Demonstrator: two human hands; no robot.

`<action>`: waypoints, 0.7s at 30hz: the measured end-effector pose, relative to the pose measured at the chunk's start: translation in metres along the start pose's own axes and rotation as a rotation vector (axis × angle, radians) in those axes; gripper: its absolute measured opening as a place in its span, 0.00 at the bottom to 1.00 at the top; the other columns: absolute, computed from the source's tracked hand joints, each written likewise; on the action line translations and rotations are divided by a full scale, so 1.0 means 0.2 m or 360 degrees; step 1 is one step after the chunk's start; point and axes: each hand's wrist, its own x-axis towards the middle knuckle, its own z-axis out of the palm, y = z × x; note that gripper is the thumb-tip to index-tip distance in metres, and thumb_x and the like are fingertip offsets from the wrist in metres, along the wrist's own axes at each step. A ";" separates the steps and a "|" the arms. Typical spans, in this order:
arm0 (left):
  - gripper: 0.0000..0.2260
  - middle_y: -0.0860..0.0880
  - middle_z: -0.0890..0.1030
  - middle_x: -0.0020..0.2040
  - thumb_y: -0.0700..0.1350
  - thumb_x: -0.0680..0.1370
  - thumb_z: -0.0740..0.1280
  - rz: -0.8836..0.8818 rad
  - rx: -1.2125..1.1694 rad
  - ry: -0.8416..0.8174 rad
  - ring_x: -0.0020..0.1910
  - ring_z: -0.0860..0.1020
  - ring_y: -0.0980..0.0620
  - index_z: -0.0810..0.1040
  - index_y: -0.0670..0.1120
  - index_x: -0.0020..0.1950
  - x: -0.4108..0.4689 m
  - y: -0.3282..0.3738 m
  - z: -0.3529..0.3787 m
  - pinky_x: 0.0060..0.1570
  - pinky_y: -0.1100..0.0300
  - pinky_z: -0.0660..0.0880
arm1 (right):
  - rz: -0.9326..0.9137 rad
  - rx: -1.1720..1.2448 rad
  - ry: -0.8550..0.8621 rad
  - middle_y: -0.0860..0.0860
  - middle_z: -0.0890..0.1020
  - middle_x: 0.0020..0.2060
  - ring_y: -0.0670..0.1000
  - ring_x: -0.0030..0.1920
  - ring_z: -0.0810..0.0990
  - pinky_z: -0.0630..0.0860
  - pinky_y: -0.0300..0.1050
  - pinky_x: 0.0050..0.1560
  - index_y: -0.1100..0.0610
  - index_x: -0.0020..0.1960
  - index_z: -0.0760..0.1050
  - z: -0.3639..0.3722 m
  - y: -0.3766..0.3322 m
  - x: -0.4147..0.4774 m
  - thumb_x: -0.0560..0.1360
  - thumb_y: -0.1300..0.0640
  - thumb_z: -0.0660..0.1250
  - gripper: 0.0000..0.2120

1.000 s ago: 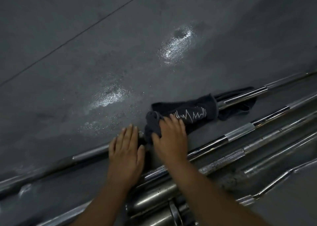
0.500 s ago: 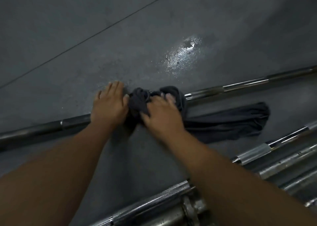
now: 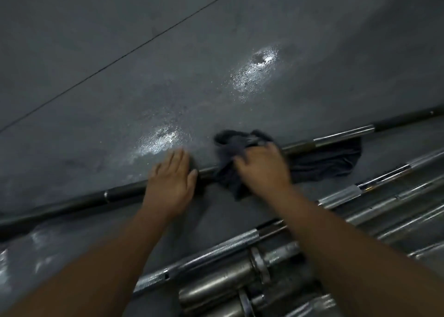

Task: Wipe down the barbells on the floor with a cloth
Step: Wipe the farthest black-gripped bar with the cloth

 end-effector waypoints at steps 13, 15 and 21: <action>0.29 0.49 0.58 0.80 0.57 0.81 0.47 0.0041 -0.0107 -0.0038 0.79 0.55 0.49 0.59 0.47 0.80 -0.54 0.17 0.17 0.76 0.48 0.51 | -0.0081 0.0050 0.0072 0.57 0.83 0.44 0.59 0.48 0.80 0.72 0.56 0.59 0.58 0.47 0.81 0.07 0.11 -0.36 0.69 0.50 0.56 0.19; 0.29 0.50 0.57 0.80 0.59 0.82 0.46 0.0001 -0.0062 -0.0051 0.79 0.53 0.51 0.57 0.48 0.80 -0.53 0.18 0.20 0.76 0.49 0.49 | 0.0143 -0.0055 0.0031 0.58 0.82 0.38 0.60 0.43 0.79 0.72 0.54 0.56 0.60 0.42 0.80 0.02 0.33 -0.29 0.70 0.49 0.54 0.20; 0.30 0.47 0.67 0.76 0.59 0.80 0.47 -0.0021 0.0044 0.0050 0.76 0.64 0.46 0.65 0.47 0.78 -0.25 0.11 0.16 0.71 0.47 0.56 | 0.0223 0.0198 0.0375 0.59 0.81 0.33 0.60 0.39 0.80 0.74 0.59 0.55 0.60 0.35 0.78 0.11 -0.19 -0.18 0.70 0.55 0.63 0.11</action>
